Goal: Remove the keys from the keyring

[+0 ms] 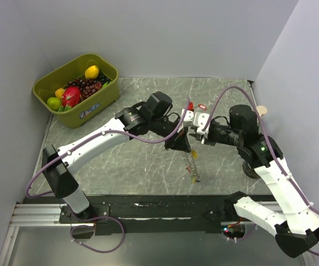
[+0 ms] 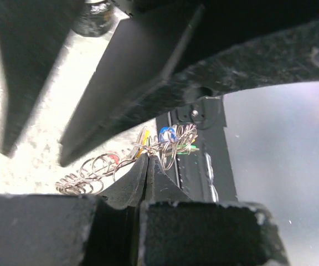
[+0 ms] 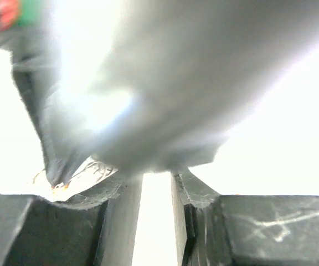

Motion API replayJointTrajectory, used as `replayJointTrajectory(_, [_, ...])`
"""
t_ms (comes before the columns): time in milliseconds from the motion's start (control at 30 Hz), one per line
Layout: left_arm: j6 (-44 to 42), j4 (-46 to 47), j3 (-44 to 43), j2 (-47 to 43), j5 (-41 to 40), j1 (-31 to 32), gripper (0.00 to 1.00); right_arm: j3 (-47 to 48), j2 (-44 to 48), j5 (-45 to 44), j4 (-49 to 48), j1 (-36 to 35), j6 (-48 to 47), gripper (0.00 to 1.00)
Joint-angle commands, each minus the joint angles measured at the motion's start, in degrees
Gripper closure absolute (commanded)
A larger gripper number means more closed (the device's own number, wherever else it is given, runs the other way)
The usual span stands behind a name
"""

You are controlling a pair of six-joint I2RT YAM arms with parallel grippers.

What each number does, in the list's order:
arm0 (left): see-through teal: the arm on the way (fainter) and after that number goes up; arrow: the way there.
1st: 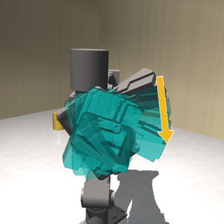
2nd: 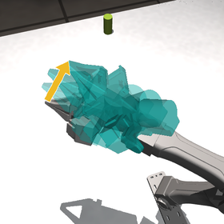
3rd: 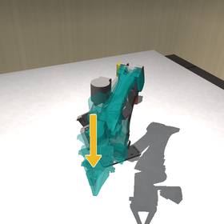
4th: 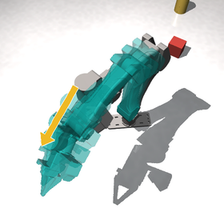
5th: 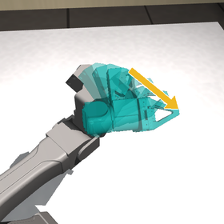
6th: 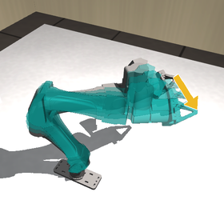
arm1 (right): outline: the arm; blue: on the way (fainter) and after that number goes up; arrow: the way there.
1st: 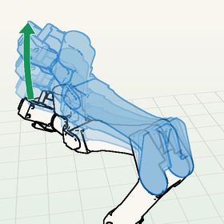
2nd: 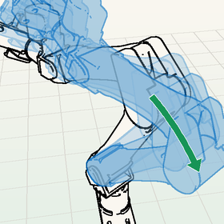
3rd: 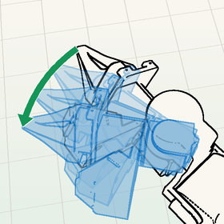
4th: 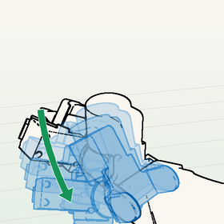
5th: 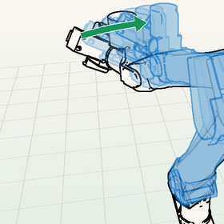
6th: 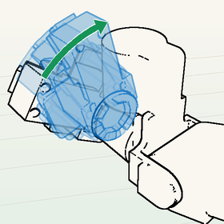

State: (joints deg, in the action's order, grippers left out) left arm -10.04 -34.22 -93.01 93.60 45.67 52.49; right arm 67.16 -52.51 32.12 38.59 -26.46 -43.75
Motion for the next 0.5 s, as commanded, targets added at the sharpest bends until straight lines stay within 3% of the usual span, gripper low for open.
replayJointTrajectory(0, [-3.3,-0.7,-0.9,-3.3,6.5,0.2,0.99,1.7,0.7,11.9,8.1,0.9,-8.3,0.66])
replayJointTrajectory(233, [-5.0,-2.4,-1.6,-3.3,10.0,-0.1,0.99,1.0,2.1,19.6,14.8,1.2,-14.5,0.66])
replayJointTrajectory(467, [-6.0,-3.3,-1.6,-3.6,11.4,-0.4,0.99,1.6,3.2,17.7,18.4,2.0,-17.9,0.68])
